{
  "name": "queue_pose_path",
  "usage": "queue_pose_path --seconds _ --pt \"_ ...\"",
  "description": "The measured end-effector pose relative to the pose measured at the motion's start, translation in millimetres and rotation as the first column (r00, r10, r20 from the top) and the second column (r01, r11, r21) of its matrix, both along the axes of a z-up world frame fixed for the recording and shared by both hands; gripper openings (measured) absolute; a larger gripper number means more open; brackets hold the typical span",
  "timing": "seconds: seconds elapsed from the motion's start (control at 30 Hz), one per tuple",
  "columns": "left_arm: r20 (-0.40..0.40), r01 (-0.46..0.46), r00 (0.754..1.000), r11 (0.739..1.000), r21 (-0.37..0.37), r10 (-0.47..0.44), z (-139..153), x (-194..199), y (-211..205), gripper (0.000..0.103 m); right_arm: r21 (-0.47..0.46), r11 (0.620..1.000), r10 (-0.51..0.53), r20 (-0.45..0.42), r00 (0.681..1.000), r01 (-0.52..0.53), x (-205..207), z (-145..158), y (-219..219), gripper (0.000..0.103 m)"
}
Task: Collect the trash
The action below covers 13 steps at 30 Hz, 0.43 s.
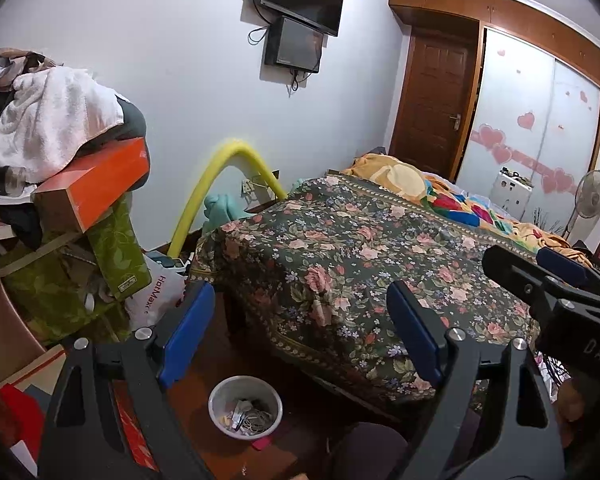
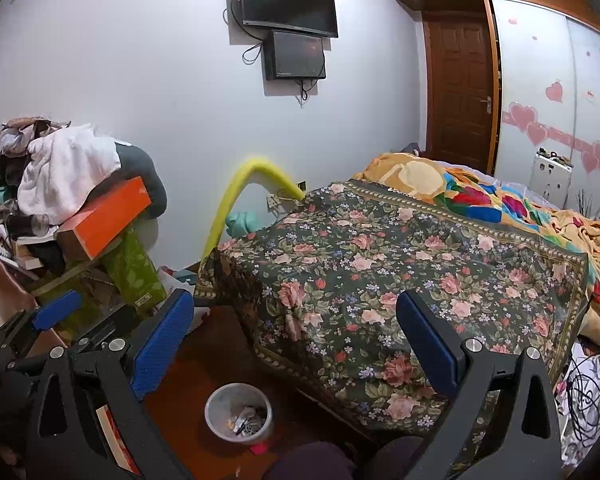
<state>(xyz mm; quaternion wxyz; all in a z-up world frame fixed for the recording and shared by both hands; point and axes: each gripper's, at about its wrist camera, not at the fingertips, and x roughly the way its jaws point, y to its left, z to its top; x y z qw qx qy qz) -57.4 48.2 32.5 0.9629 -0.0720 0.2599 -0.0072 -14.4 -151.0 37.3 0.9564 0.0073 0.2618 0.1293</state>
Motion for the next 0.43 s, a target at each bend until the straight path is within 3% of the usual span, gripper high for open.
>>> queue_pose_path --seconds 0.43 --pt "0.005 0.013 1.0 1.0 0.019 -0.013 1.1 2.2 -4.9 0.088 0.015 1.0 -0.007 -0.002 1.0 0.007 1.9 2.7 -9.8 0.101"
